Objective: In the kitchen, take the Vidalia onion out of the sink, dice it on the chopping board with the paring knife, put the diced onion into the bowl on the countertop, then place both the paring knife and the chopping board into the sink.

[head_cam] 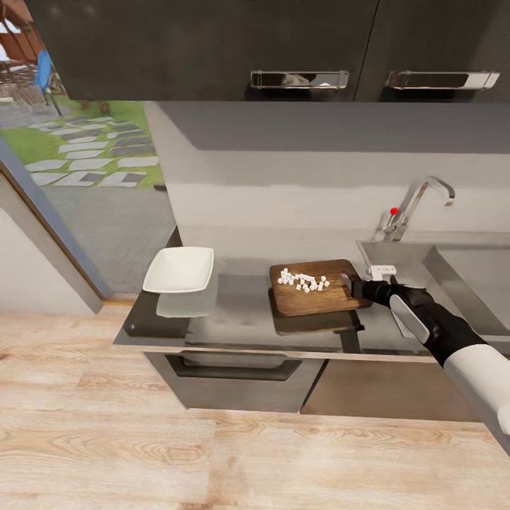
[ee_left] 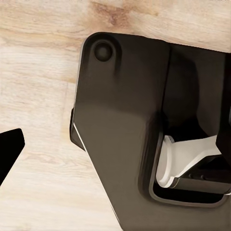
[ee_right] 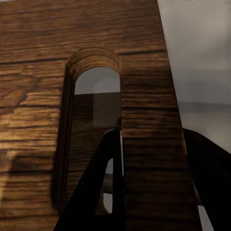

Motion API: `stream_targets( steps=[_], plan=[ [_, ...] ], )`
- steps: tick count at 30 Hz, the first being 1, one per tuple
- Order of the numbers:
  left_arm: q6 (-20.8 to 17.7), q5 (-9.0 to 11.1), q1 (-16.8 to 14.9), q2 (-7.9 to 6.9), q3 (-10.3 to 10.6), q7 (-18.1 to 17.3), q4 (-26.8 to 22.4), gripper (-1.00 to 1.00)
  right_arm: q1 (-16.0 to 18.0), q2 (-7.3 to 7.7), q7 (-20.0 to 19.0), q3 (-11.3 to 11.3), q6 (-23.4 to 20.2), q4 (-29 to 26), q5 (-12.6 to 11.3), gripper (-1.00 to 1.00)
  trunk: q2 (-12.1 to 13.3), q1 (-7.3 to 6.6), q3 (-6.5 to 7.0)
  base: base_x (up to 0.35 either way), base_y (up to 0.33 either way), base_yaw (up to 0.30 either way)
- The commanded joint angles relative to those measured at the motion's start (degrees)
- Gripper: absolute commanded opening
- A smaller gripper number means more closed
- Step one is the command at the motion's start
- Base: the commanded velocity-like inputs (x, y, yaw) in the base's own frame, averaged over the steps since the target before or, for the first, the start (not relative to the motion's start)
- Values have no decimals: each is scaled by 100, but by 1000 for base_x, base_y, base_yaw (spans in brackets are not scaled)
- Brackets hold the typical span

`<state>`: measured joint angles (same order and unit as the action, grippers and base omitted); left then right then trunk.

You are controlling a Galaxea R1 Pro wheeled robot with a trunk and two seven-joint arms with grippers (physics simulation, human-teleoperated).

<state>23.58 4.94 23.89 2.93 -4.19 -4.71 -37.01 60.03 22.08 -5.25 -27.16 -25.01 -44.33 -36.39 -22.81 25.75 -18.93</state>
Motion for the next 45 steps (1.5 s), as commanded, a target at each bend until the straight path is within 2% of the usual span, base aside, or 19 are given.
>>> stream_targets(
  steps=[1,23,45],
  plan=[
    [-2,51,2,5,-22,-49,-8,100,4,7,-2,-18,-17,-5,-8,-100,-11,4,-4,0,0,0],
    [-2,51,2,5,-22,-48,-8,100,5,7,-2,-18,-14,-5,-8,-100,-11,4,189,0,9,0],
    [-2,51,2,5,-20,-48,-8,100,7,7,-2,-18,-13,-2,-8,-100,-11,4,387,0,228,0]
  ],
)
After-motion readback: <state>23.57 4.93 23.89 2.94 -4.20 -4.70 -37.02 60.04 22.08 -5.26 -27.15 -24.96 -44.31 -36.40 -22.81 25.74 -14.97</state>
